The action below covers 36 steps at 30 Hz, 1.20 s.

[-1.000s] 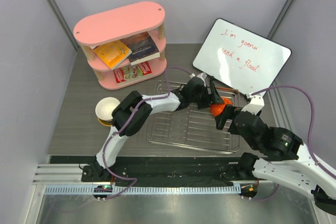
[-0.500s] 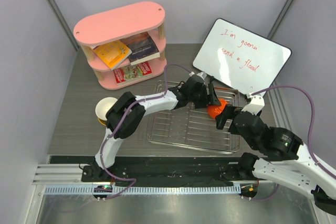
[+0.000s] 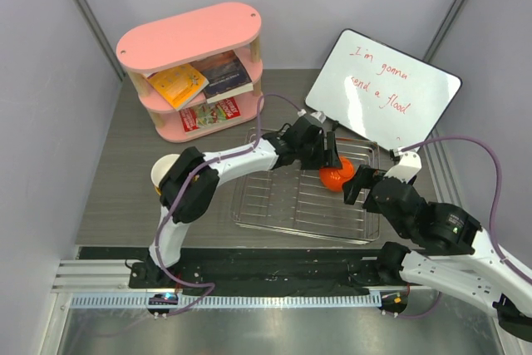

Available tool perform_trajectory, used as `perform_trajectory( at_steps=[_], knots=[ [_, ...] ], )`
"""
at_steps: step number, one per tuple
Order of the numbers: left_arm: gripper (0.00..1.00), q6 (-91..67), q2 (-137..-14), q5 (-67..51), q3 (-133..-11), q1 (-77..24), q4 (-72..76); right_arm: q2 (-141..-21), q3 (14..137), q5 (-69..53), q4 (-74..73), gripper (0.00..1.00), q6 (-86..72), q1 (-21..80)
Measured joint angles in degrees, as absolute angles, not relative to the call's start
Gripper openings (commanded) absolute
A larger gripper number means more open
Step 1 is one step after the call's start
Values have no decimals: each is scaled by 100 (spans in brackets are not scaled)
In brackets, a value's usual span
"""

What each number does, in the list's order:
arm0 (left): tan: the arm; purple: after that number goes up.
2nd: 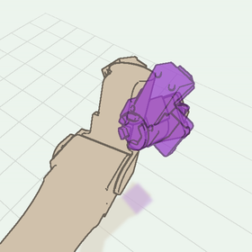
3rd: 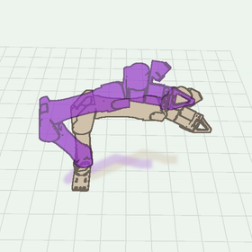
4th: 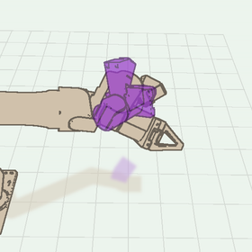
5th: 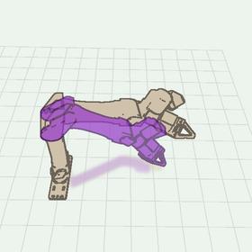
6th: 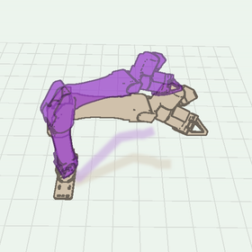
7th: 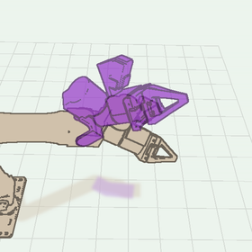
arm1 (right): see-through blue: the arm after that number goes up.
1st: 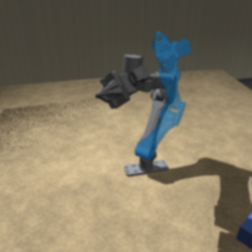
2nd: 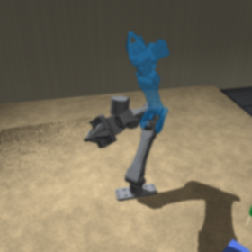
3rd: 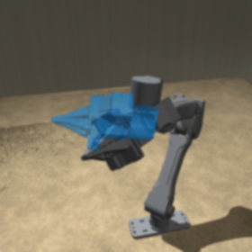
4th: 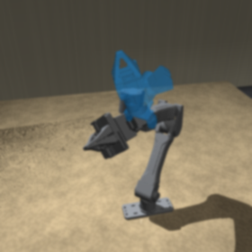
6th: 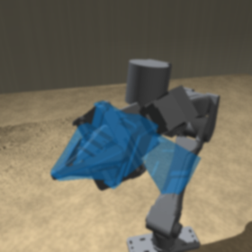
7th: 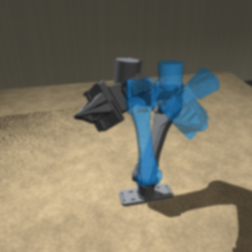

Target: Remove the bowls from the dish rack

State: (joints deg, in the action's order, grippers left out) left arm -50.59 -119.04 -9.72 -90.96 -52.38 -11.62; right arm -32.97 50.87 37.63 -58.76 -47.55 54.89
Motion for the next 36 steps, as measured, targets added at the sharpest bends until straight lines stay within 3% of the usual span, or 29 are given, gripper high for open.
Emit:
perform_trajectory(
  at_steps=[25,36],
  knots=[
    [0,-4217,-10886,-685,-9166,-5238,-2351,-3297,5087,3800,-5876,100,-4759,5489],
    [0,-3997,-9963,-290,-8482,-5238,-2742,-3297,5087,3844,-5876,100,-4772,5489]
  ],
)
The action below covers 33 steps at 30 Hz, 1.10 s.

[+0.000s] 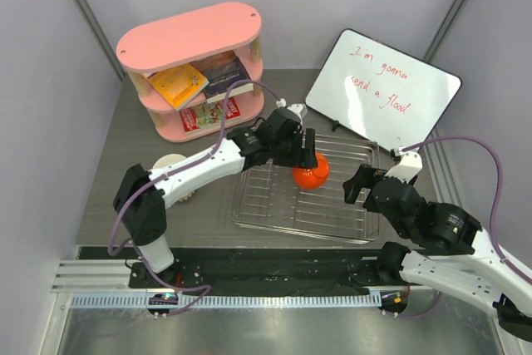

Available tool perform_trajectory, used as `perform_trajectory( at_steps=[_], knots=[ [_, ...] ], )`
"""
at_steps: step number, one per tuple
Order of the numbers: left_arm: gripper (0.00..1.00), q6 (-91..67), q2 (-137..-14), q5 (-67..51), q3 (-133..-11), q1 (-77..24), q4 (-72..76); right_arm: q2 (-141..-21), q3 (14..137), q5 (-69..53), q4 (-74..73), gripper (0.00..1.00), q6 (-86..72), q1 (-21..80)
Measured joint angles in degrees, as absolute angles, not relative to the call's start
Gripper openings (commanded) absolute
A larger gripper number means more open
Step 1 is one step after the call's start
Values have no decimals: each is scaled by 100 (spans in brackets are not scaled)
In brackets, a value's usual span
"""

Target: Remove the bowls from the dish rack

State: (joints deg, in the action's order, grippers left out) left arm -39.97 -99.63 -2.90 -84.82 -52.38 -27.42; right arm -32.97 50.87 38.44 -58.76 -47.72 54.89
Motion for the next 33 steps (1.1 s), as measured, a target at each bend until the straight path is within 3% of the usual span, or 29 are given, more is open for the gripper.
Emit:
perform_trajectory(
  at_steps=[33],
  knots=[
    [0,-3874,-8696,596,-7599,-5249,-3363,-3605,4978,3664,-5725,100,-4751,5489]
  ],
)
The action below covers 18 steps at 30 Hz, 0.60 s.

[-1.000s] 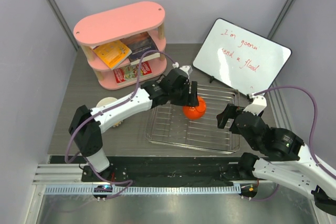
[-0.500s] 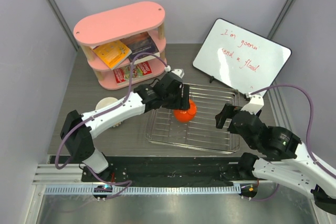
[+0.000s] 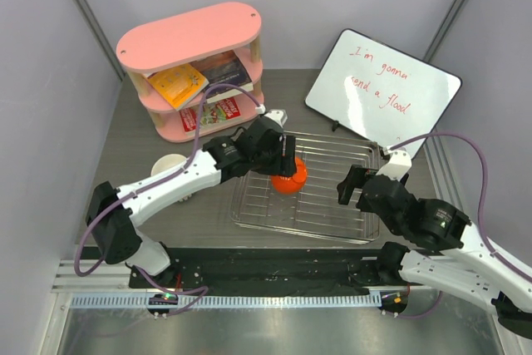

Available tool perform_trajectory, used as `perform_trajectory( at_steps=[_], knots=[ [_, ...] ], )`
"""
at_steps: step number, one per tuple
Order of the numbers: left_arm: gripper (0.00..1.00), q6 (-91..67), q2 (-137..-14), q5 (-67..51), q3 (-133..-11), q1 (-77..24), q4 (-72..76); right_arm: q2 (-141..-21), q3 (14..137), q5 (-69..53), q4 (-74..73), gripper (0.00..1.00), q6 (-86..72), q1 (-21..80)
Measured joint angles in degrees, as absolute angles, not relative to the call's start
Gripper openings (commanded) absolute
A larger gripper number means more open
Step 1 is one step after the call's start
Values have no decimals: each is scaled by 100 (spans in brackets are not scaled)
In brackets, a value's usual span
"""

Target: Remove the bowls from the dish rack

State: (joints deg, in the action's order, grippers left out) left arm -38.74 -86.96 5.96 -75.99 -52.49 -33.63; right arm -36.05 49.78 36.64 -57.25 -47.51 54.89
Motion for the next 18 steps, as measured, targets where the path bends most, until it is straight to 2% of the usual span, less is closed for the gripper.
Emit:
perform_trajectory(
  at_steps=[18],
  knots=[
    [0,-3726,-8385,819,-7524,-5249,-3645,-3601,4910,3629,-5701,100,-4753,5489]
  ],
)
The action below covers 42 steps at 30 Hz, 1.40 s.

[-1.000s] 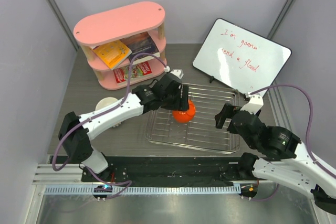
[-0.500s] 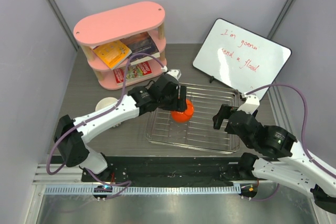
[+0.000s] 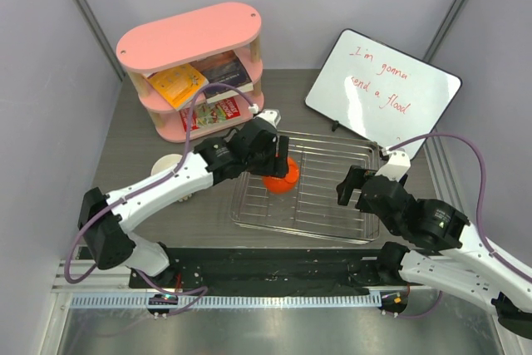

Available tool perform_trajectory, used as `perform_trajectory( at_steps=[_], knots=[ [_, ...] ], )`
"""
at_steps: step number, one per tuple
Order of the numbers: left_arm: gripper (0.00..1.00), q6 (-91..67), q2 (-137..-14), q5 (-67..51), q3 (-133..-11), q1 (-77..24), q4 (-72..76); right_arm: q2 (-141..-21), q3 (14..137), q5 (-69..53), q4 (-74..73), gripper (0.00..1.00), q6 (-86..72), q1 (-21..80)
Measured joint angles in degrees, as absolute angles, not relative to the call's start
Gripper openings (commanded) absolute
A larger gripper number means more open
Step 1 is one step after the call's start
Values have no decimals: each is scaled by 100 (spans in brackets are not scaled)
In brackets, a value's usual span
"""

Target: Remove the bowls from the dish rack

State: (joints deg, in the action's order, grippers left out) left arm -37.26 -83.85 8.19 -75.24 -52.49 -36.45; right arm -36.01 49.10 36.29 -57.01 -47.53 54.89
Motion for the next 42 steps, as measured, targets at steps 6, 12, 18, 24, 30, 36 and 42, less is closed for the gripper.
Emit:
perform_trajectory(
  at_steps=[6,12,18,24,30,36,42],
  knots=[
    [0,-3697,-8079,1275,-7524,-5249,-4082,-3601,4860,3629,-5697,100,-4755,5489],
    [0,-3691,-7638,1564,-7518,-5249,-4403,-3601,4836,3627,-5666,100,-4753,5489],
    [0,-3710,-7575,2134,-7520,-5249,-4831,-3632,4827,3601,-5645,100,-4751,5489],
    [0,-3865,-7325,3267,-7612,-5249,-5841,-3642,4827,3592,-5612,100,-4731,5489],
    [0,-3986,-7037,4303,-8005,-5238,-6829,-3717,4825,3588,-5555,100,-4707,5489],
    [0,-4191,-7299,5137,-8331,-5231,-7518,-3728,4812,3586,-5492,100,-4694,5489],
    [0,-4764,-7979,5951,-8554,-5002,-7653,-3726,4762,3579,-5443,100,-4681,5489]
  ],
)
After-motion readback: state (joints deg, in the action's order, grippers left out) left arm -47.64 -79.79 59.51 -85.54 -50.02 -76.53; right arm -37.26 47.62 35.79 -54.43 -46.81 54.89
